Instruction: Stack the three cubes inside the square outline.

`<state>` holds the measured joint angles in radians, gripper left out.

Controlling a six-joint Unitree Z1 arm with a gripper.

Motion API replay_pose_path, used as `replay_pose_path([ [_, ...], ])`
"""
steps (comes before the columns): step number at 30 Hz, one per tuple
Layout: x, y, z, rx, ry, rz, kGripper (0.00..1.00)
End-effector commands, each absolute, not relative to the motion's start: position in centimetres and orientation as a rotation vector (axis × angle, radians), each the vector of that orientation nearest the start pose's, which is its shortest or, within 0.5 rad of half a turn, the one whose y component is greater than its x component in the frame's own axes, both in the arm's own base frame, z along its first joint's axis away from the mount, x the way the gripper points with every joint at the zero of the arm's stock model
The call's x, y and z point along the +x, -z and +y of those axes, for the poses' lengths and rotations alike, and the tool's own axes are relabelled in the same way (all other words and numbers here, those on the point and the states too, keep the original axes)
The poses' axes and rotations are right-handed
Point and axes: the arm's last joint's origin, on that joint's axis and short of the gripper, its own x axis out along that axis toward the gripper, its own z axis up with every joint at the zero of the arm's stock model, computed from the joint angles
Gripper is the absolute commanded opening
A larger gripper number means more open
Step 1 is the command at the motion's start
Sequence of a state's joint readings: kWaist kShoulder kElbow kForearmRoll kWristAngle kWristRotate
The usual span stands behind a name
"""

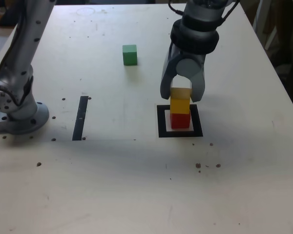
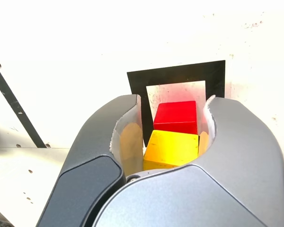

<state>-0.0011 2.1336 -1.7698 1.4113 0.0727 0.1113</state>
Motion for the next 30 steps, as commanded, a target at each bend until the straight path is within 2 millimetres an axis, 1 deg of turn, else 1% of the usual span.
replay_pose_path([
  [1,38.8,-25.5,0.3,0.15,0.056,1.778,0.57],
  [4,38.8,-25.3,0.3,0.153,0.068,1.772,0.86],
  [5,38.8,-25.2,0.3,0.153,0.071,1.771,0.92],
  [7,38.8,-25.1,0.3,0.153,0.073,1.771,0.98],
  [16,38.2,-25.3,0.8,0.149,0.058,1.778,0.99],
  [21,36.8,-26.2,1.9,0.153,0.017,1.789,0.99],
  [25,34.7,-27.5,3.8,0.151,-0.046,1.799,0.99],
  [30,31.9,-28.8,7.3,0.123,-0.13,1.81,0.99],
])
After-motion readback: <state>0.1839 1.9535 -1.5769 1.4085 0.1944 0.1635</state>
